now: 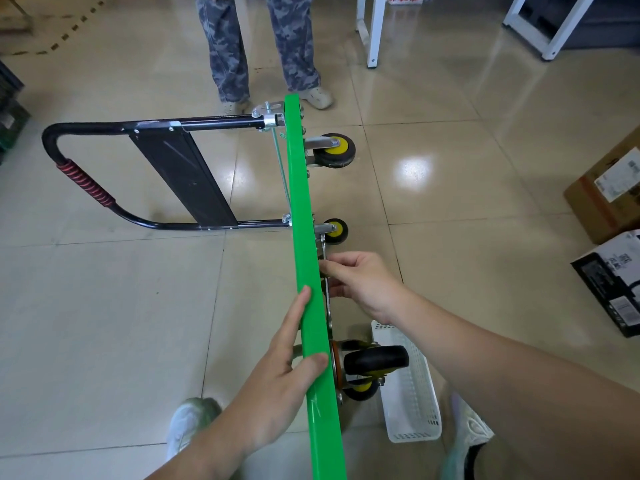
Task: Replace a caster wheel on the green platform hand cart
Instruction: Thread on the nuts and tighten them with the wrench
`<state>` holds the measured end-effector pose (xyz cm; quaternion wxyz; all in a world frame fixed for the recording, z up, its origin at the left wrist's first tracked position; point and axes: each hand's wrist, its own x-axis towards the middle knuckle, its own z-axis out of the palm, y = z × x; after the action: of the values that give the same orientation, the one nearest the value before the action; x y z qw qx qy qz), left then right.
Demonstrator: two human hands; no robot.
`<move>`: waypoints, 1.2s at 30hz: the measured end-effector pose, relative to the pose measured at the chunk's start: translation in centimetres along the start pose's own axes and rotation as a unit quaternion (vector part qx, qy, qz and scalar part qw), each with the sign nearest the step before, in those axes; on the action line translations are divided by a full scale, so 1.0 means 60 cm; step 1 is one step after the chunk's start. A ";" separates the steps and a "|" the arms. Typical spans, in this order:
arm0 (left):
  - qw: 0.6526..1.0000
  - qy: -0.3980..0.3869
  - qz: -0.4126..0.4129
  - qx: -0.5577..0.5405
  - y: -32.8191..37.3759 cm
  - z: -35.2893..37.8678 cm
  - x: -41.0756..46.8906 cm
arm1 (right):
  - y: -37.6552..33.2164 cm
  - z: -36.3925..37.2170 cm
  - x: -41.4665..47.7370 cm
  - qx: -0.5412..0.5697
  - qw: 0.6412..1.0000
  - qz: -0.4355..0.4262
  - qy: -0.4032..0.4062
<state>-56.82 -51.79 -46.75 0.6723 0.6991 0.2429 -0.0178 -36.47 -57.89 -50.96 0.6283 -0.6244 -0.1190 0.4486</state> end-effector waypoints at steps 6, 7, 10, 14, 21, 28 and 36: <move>1.000 0.000 -0.003 0.001 0.001 -0.002 -0.001 | 0.020 0.003 0.000 0.040 0.993 0.108 0.024; 1.000 -0.001 -0.004 0.004 0.000 -0.003 -0.001 | 0.020 0.002 0.002 0.052 0.991 0.120 0.022; 1.000 -0.001 -0.007 0.021 0.001 -0.006 -0.002 | 0.022 0.004 0.005 0.075 0.987 0.144 0.015; 1.000 -0.001 -0.007 0.023 0.004 -0.006 -0.001 | 0.018 0.002 0.008 0.077 0.990 0.116 0.018; 1.000 0.003 0.001 0.030 0.007 -0.004 -0.001 | 0.003 -0.006 -0.005 0.023 0.997 0.047 0.053; 0.999 -0.002 -0.001 0.040 0.009 0.003 -0.006 | -0.030 -0.030 -0.022 0.056 0.993 0.011 0.103; 0.999 0.005 0.005 0.033 0.012 0.010 -0.006 | -0.100 -0.009 -0.124 0.030 0.992 -0.124 0.025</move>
<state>-56.70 -52.42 -46.03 0.6479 0.7222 0.2416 -0.0191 -37.82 -62.46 -42.66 0.7003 -0.5963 -0.1662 0.3554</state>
